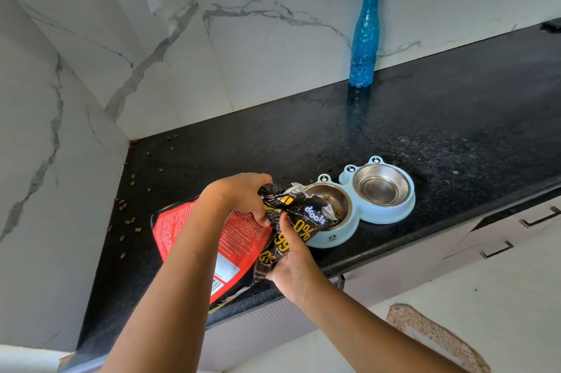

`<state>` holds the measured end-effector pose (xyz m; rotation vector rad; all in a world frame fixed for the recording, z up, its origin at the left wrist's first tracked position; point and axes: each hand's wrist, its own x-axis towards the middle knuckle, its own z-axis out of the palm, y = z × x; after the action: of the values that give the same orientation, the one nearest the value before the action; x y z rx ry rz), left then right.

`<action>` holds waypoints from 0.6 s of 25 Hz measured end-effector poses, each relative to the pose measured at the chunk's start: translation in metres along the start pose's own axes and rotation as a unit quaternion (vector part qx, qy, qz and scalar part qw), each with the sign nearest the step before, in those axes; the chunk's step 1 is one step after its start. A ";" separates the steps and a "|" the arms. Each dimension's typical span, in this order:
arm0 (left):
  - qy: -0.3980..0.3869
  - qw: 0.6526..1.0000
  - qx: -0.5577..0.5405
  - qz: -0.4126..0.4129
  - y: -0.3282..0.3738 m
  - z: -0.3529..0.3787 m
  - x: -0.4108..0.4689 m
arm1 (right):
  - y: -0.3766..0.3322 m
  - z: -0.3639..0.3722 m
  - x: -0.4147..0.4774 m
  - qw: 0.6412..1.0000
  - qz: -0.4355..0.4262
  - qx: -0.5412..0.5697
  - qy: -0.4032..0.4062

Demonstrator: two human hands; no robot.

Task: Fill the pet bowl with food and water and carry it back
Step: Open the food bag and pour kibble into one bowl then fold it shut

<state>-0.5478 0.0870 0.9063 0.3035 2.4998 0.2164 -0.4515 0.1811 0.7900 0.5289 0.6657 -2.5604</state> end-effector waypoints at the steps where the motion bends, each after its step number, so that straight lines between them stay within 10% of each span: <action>1: -0.001 1.000 -0.008 0.009 0.000 0.000 -0.001 | 0.000 0.000 0.002 1.000 -0.003 -0.008 0.003; 15: 0.004 0.997 -0.072 0.022 0.002 0.003 0.000 | -0.002 0.003 0.001 0.998 -0.040 -0.022 0.053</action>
<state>-0.5454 0.0892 0.9043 0.2987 2.4723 0.4141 -0.4542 0.1806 0.7931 0.6392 0.7933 -2.5994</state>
